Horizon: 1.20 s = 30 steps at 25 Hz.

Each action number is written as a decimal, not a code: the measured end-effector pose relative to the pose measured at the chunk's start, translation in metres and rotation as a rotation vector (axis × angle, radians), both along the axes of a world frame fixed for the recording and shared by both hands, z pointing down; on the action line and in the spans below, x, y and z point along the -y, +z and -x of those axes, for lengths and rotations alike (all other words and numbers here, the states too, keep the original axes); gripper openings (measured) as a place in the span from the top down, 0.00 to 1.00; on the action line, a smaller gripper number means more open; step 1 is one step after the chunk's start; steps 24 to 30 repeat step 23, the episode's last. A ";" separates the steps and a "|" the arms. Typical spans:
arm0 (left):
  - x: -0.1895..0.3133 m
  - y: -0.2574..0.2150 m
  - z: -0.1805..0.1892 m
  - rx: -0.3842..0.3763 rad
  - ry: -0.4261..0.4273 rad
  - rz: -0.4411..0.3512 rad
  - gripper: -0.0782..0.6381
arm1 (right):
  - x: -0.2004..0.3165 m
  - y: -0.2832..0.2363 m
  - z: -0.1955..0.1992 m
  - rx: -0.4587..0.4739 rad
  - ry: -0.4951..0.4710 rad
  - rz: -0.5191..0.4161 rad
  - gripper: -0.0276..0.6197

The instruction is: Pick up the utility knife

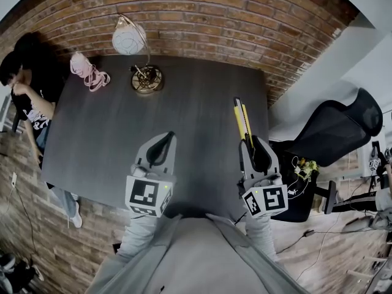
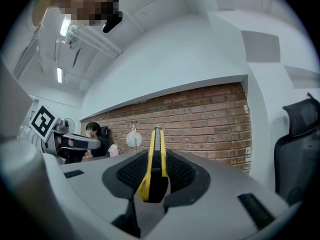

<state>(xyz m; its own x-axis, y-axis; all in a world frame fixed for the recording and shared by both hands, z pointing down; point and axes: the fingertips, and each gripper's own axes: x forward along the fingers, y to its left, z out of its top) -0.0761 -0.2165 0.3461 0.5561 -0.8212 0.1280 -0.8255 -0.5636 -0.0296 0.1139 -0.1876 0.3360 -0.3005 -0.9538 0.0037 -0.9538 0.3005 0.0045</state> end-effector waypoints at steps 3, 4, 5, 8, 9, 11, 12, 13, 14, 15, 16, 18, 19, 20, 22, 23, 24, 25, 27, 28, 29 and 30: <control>0.002 0.001 0.001 -0.001 -0.001 0.000 0.87 | 0.002 0.001 0.000 0.000 0.002 0.000 0.76; 0.003 0.001 0.002 -0.001 -0.001 0.000 0.86 | 0.003 0.001 0.000 0.001 0.001 0.000 0.76; 0.003 0.001 0.003 -0.001 -0.002 0.000 0.86 | 0.003 0.001 0.001 0.001 0.000 0.000 0.76; 0.002 0.002 0.003 0.000 -0.004 0.003 0.86 | 0.003 0.002 0.000 0.004 -0.002 0.003 0.76; 0.002 0.003 0.002 -0.001 -0.004 0.005 0.86 | 0.003 0.002 0.000 0.006 -0.001 0.004 0.76; 0.003 0.004 0.000 -0.003 -0.005 0.007 0.87 | 0.003 0.002 -0.002 0.008 0.001 0.004 0.76; 0.003 0.004 0.000 -0.003 -0.003 0.008 0.87 | 0.003 0.001 -0.002 0.009 0.002 0.003 0.76; 0.003 0.004 -0.001 -0.002 0.000 0.009 0.86 | 0.003 0.001 -0.002 0.009 0.002 0.001 0.76; 0.004 0.004 -0.001 -0.001 0.002 0.009 0.86 | 0.003 0.001 -0.002 0.009 0.001 0.000 0.76; 0.004 0.004 -0.002 0.000 0.003 0.009 0.86 | 0.003 0.001 -0.002 0.009 0.000 0.000 0.76; 0.004 0.004 -0.002 0.000 0.004 0.010 0.86 | 0.003 0.001 -0.002 0.009 -0.001 0.001 0.76; 0.004 0.004 -0.003 0.001 0.006 0.010 0.86 | 0.003 0.001 -0.002 0.009 -0.002 0.003 0.76; 0.004 0.004 -0.004 0.002 0.007 0.011 0.86 | 0.002 0.001 -0.003 0.009 -0.002 0.004 0.76; 0.004 0.004 -0.004 0.002 0.008 0.011 0.86 | 0.002 0.001 -0.003 0.009 -0.002 0.004 0.76; 0.004 0.005 -0.005 0.002 0.007 0.012 0.87 | 0.002 0.002 -0.004 0.011 -0.001 0.006 0.76; 0.004 0.005 -0.005 0.002 0.006 0.012 0.86 | 0.002 0.002 -0.004 0.013 0.000 0.006 0.76; 0.004 0.005 -0.005 0.002 0.006 0.012 0.86 | 0.002 0.002 -0.004 0.013 0.000 0.006 0.76; 0.004 0.005 -0.005 0.002 0.006 0.012 0.86 | 0.002 0.002 -0.004 0.013 0.000 0.006 0.76; 0.004 0.005 -0.005 0.002 0.006 0.012 0.86 | 0.002 0.002 -0.004 0.013 0.000 0.006 0.76; 0.004 0.005 -0.005 0.002 0.006 0.012 0.86 | 0.002 0.002 -0.004 0.013 0.000 0.006 0.76; 0.004 0.005 -0.005 0.002 0.006 0.012 0.86 | 0.002 0.002 -0.004 0.013 0.000 0.006 0.76; 0.004 0.005 -0.005 0.002 0.006 0.012 0.86 | 0.002 0.002 -0.004 0.013 0.000 0.006 0.76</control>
